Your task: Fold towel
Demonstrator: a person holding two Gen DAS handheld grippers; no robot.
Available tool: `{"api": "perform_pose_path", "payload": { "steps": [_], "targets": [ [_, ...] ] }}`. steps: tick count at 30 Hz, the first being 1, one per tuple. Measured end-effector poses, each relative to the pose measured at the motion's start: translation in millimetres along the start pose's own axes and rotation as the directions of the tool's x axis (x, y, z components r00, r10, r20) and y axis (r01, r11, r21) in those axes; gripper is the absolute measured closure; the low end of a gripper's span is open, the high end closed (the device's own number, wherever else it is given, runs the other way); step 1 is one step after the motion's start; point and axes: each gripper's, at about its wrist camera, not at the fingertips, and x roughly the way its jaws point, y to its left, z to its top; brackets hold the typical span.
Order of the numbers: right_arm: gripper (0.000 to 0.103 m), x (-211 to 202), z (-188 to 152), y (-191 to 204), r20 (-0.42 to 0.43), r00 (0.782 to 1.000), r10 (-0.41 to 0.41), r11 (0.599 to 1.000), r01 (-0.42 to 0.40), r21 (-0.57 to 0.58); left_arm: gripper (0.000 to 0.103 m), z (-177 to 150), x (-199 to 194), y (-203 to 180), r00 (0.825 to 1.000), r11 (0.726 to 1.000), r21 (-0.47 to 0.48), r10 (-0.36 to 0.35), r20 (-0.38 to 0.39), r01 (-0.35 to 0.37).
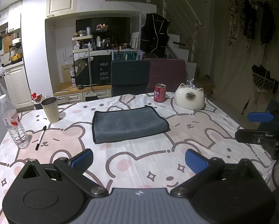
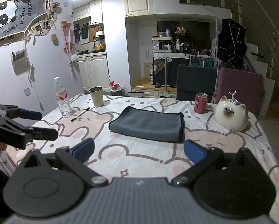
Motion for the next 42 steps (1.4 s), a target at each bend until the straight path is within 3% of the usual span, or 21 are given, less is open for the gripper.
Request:
{"api": "perform_pose_path", "payload": {
  "steps": [42],
  "targets": [
    [0.000, -0.9, -1.3, 2.1, 0.001, 1.000, 0.001, 1.000, -0.001, 0.005, 0.000, -0.1, 0.4, -0.9, 1.000, 1.000, 0.000, 0.000, 0.001, 0.000]
  ]
}}
